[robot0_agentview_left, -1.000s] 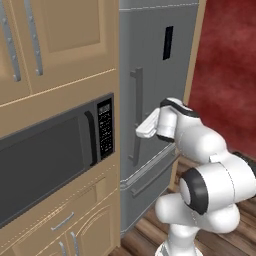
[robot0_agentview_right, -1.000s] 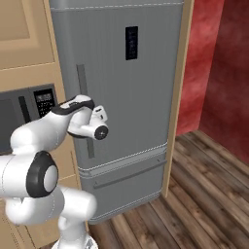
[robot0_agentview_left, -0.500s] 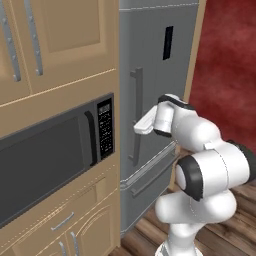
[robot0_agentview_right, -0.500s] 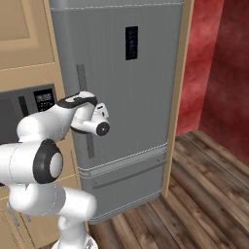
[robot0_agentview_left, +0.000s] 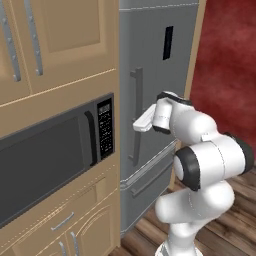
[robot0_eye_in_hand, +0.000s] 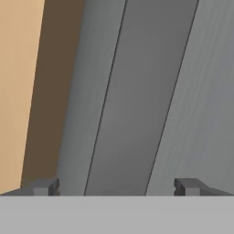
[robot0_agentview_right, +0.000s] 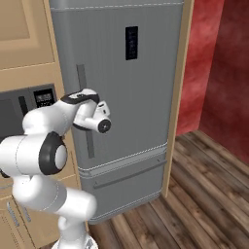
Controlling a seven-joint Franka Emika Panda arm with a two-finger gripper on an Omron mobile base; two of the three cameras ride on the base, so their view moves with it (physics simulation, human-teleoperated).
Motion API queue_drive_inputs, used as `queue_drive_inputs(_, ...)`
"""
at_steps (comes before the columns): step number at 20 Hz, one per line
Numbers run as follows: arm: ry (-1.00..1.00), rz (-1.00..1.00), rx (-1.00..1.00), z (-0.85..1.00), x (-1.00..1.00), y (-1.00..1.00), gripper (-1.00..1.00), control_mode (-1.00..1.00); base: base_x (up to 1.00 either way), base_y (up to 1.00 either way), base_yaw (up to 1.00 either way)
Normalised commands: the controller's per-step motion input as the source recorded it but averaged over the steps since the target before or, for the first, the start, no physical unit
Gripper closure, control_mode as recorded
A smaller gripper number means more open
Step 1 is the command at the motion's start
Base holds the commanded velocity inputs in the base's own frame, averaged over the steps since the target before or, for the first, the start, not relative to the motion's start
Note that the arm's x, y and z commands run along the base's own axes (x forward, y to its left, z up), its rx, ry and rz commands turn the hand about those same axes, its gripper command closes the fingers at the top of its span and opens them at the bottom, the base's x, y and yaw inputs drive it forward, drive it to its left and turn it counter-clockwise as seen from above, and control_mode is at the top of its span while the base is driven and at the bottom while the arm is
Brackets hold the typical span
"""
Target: There is a bowl on the dining counter. Grab a lemon wedge from the fridge and place it in the bowl. Then get the liquor bottle and glass cup from the cabinet and place them next to the bowl.
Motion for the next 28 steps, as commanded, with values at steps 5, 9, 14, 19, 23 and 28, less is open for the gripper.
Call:
queue_drive_inputs(5, 0.00, 0.00, 0.00, 0.00, 0.25, 0.23, -1.00, -1.00, 0.00, 0.00, 0.00)
queue_drive_inputs(9, 0.04, 0.00, 0.00, -0.01, 0.27, 0.36, 1.00, -1.00, 0.00, 0.00, 0.00)
queue_drive_inputs(14, 0.04, 0.00, 0.00, -0.01, 0.04, 0.07, 1.00, -1.00, 0.00, 0.00, 0.00)
queue_drive_inputs(19, 0.00, -0.03, 0.02, 0.00, -0.46, -0.04, 1.00, -1.00, 0.00, 0.00, 0.00)
queue_drive_inputs(23, 0.12, -0.03, 0.12, 0.00, -0.70, -0.30, 1.00, -1.00, 0.00, 0.00, 0.00)
queue_drive_inputs(28, 0.10, 0.00, 0.16, 0.01, -0.83, -0.62, 1.00, -1.00, 0.00, 0.00, 0.00)
